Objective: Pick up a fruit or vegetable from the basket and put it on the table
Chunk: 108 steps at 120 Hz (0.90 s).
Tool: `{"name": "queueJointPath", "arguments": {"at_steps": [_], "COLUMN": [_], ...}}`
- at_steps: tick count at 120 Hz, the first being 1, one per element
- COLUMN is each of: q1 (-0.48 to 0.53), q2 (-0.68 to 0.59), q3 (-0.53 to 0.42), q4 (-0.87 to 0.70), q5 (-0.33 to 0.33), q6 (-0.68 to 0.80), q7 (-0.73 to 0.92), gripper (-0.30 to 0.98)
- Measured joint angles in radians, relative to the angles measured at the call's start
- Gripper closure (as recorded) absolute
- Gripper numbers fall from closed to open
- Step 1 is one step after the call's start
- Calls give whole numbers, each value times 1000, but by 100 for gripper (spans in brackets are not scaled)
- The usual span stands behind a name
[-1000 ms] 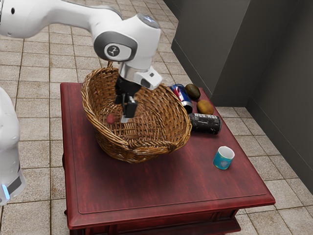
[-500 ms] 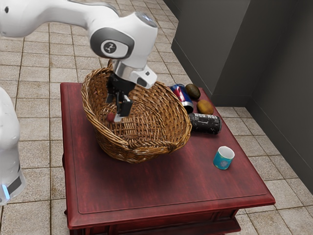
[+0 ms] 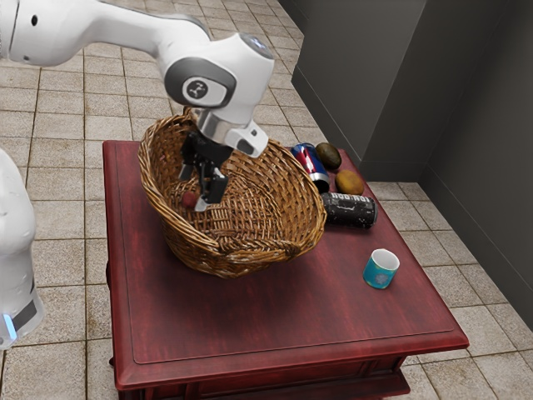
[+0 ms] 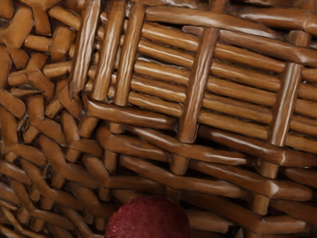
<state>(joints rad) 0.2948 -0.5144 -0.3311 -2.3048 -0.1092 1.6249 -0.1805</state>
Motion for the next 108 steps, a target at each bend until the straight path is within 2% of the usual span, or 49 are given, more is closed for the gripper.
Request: {"name": "queueJointPath", "arguments": {"at_steps": [26,90,108], "q1": [-1,48,56], "q2": [-27,-1,0], "q3": [-11,-48,-65], "q4": [-39,-42,-38], "q5": [-6,-8,-9], "q6": [10,38,42], "q7": [-6,-17,-18], "gripper": [0,0,18]}}
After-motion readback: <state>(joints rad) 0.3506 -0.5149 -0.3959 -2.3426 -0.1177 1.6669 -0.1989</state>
